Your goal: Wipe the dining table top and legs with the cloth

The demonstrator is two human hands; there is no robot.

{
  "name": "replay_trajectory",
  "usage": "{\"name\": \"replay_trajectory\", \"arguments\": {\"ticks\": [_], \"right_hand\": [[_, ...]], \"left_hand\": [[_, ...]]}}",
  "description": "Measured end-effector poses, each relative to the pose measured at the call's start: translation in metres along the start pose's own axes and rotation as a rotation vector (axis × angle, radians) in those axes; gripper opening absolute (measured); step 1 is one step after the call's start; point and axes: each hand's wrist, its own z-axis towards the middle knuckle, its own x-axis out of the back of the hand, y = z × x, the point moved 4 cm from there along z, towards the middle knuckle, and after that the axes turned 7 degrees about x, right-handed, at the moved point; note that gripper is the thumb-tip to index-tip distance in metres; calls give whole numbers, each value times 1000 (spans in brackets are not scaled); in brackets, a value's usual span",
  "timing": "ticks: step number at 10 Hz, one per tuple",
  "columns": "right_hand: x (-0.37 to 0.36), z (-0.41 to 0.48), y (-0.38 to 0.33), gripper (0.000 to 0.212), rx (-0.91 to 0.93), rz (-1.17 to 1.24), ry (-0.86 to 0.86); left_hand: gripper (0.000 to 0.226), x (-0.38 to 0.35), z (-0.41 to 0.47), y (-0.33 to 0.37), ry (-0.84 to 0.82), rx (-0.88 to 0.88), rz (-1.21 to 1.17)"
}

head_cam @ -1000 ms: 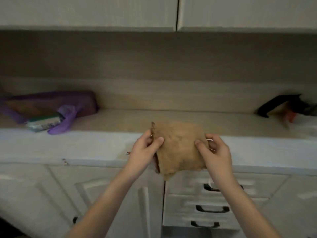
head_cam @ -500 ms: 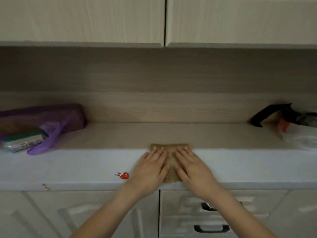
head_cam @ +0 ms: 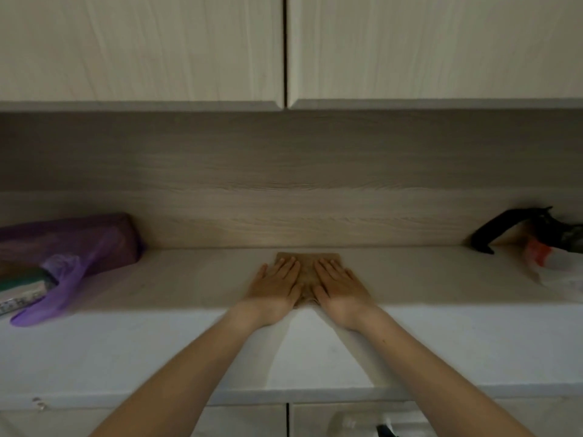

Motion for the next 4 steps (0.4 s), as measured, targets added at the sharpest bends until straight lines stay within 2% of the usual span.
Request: {"name": "replay_trajectory", "arguments": {"ticks": [1,2,3,4], "right_hand": [[-1,10,4,59,-33,77,25],[0,12,6,59,-39,115,44],[9,5,3,58,-13,215,159],[29,-27,-4,54,-13,542,529]], "left_hand": [[57,-2,12,-2,-19,15,-51],[57,2,14,-3,-40,15,-49],[59,14,12,0,-82,26,-8],[61,34,-9,0,-27,91,-245]]}}
